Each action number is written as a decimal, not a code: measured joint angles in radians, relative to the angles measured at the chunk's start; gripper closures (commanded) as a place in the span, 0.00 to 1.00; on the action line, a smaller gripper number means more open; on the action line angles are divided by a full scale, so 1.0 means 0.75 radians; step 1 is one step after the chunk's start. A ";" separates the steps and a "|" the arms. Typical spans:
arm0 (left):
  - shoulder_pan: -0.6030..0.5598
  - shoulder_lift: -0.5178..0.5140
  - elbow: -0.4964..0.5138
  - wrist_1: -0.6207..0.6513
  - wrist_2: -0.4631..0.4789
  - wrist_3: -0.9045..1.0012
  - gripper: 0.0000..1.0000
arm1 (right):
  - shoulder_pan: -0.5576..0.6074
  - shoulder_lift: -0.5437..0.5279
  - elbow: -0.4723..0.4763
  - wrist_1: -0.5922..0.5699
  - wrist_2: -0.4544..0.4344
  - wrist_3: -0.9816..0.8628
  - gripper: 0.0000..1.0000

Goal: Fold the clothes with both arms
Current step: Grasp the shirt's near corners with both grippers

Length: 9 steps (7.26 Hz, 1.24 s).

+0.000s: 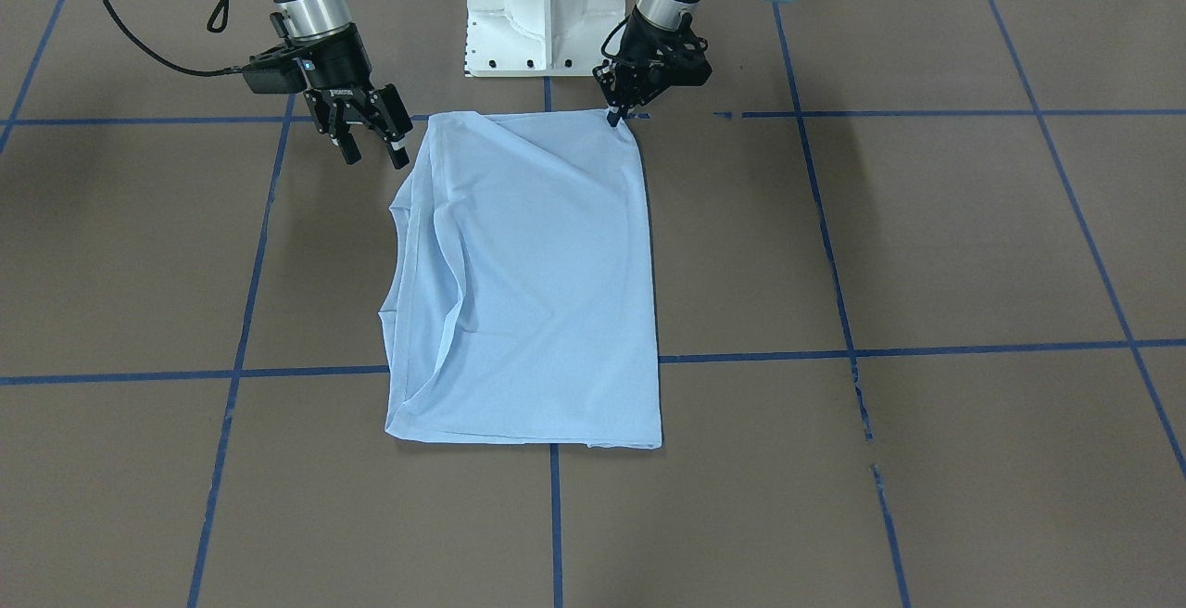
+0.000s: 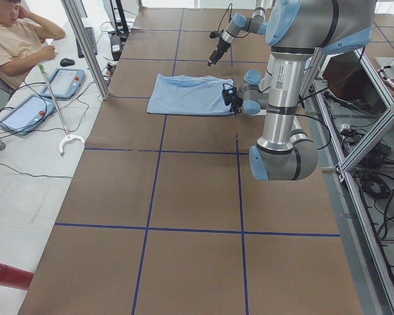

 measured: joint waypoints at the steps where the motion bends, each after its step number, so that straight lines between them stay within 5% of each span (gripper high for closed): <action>1: 0.000 -0.001 -0.005 0.000 0.000 -0.002 1.00 | -0.004 0.061 0.007 -0.087 0.000 0.063 0.02; 4: -0.001 -0.003 -0.015 -0.002 0.002 -0.009 1.00 | -0.104 0.317 -0.002 -0.552 0.005 0.278 0.01; 9: -0.004 -0.006 -0.016 -0.001 0.005 -0.011 1.00 | -0.209 0.367 -0.106 -0.664 0.011 0.339 0.00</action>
